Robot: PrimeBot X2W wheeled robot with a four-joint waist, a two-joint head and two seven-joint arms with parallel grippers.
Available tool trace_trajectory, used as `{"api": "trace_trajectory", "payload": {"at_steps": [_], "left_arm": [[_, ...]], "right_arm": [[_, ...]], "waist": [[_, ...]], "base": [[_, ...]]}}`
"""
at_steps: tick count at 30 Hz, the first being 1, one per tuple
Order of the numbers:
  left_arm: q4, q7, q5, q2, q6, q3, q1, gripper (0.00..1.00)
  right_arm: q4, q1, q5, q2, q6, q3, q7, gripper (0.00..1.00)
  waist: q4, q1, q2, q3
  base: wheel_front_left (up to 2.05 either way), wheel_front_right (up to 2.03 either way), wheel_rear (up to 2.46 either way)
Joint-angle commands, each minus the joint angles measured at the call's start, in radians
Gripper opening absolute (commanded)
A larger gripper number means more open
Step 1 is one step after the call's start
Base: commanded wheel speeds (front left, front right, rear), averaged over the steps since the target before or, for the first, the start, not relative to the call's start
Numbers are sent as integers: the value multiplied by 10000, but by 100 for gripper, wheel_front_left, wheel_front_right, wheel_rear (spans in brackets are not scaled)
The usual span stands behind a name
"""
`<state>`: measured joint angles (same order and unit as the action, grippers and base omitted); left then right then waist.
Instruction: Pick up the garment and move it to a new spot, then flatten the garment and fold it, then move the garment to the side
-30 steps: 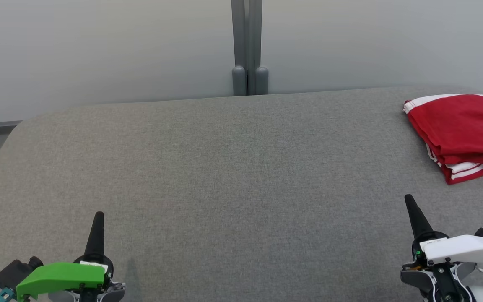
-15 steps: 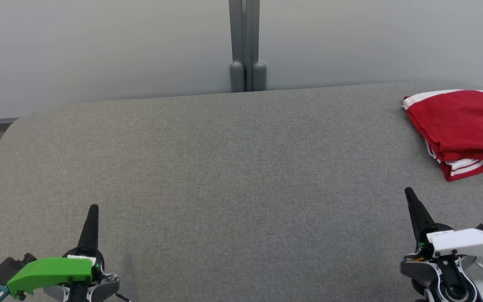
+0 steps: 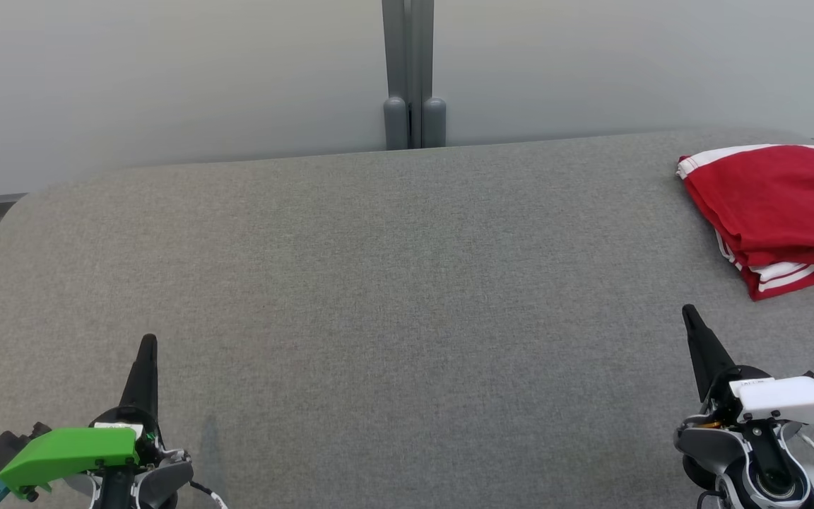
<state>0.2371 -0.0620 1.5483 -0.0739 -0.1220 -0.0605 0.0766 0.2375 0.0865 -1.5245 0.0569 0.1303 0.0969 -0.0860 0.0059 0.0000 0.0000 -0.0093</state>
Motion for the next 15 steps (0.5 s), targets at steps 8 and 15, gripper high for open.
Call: {"api": "trace_trajectory", "payload": {"at_steps": [8, 15], "left_arm": [[52, -207, 669, -8, -101, -185, 337, 0], [79, -308, 920, 11, -120, -255, 389, 0]], "right_arm": [[59, 234, -674, -14, 7, 102, -192, 0], [86, 259, -949, -23, 7, 142, -282, 0]], "waist": [[-38, 0, 0, 79], [-59, 0, 0, 124]], "base": [[0, 0, 0], [0, 0, 0]]}}
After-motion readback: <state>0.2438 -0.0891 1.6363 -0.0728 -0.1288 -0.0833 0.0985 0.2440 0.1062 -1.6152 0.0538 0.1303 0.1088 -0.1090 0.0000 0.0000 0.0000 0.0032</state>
